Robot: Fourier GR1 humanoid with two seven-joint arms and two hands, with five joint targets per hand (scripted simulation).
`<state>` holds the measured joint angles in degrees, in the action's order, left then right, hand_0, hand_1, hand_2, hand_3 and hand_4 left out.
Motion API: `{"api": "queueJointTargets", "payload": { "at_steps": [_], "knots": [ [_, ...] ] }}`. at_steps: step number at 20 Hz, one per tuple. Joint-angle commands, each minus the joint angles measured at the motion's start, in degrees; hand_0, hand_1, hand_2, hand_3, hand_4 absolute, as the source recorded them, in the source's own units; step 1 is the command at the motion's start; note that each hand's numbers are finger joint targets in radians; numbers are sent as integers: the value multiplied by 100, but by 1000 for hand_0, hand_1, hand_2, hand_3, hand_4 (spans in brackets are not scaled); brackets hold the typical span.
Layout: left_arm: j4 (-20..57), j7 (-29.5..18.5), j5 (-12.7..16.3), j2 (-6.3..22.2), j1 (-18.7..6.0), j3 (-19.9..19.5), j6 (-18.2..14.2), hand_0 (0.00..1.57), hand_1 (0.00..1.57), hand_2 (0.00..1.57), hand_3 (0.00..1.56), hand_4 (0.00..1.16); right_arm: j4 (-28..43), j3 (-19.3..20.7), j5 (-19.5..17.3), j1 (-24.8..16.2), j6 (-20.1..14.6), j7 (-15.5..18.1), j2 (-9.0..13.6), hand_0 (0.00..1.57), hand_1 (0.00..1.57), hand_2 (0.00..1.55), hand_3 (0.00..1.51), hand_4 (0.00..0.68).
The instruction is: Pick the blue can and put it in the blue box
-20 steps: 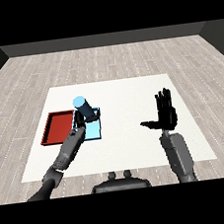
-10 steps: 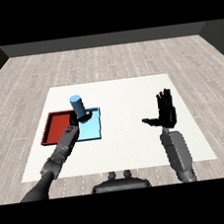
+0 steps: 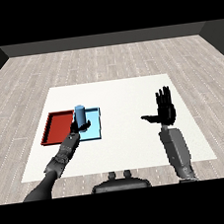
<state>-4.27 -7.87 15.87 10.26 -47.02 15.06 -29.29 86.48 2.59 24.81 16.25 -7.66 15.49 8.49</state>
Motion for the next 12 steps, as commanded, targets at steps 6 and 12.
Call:
{"api": "queueJointTargets", "payload": {
  "at_steps": [6, 12],
  "knots": [
    [394, -35, -143, -76, 173, -18, 574, 0, 0, 241, 280, 670, -96, 10, -20, -208, 239, 304, -61, 0, 0, 0, 0, 0],
    [243, -101, -312, -56, -155, 53, -813, 0, 0, 0, 0, 0, -330, 188, 210, 305, 386, 55, 69, 0, 0, 0, 0, 0]
  ]
}}
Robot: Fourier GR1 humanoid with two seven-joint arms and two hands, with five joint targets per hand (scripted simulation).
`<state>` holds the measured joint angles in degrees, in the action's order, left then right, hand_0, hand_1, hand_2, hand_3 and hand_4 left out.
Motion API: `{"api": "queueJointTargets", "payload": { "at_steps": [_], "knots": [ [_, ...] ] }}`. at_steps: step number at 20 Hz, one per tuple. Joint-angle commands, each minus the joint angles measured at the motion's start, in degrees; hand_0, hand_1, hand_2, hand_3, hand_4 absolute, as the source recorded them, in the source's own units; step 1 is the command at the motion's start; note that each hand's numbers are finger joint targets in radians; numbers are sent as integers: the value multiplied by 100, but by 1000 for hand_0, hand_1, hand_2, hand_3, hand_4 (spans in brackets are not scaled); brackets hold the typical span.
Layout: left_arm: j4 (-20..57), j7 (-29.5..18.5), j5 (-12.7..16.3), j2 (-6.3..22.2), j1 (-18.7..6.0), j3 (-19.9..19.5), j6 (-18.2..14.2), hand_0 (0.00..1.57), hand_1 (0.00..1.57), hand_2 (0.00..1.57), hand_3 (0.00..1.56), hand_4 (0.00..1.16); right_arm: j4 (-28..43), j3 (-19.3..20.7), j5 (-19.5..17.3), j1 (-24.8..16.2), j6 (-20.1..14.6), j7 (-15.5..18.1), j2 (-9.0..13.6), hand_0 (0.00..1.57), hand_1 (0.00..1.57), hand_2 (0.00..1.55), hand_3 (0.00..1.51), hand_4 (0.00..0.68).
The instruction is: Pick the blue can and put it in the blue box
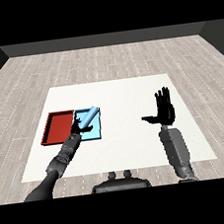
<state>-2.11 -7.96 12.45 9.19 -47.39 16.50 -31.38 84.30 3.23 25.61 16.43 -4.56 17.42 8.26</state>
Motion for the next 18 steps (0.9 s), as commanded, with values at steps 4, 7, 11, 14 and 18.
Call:
{"api": "queueJointTargets", "payload": {
  "at_steps": [4, 7, 11, 14, 18],
  "knots": [
    [-288, -545, 326, 143, -60, -455, -798, 0, 0, 0, 0, 0, 104, -227, -115, -349, 40, 444, -413, 0, 0, 0, 0, 0],
    [-716, -1311, 508, 175, 8, -706, -977, 0, 0, 0, 0, 0, 94, -137, -55, -227, 49, 208, -250, 0, 0, 0, 0, 0],
    [-1692, -2370, 727, 116, 27, -927, -97, 0, 0, 0, 0, 0, 204, -111, 25, -175, 267, 124, -69, 0, 0, 0, 0, 0],
    [-2421, -3171, 888, -38, 292, -997, 660, 0, 0, 0, 0, 0, 74, -153, -40, -26, 152, -2, -90, 0, 0, 0, 0, 0],
    [-3336, -3607, 978, -18, 913, -866, 1400, 0, 0, 0, 0, 0, 276, -292, -172, -678, 326, 47, 14, 0, 0, 0, 0, 0]
  ]
}}
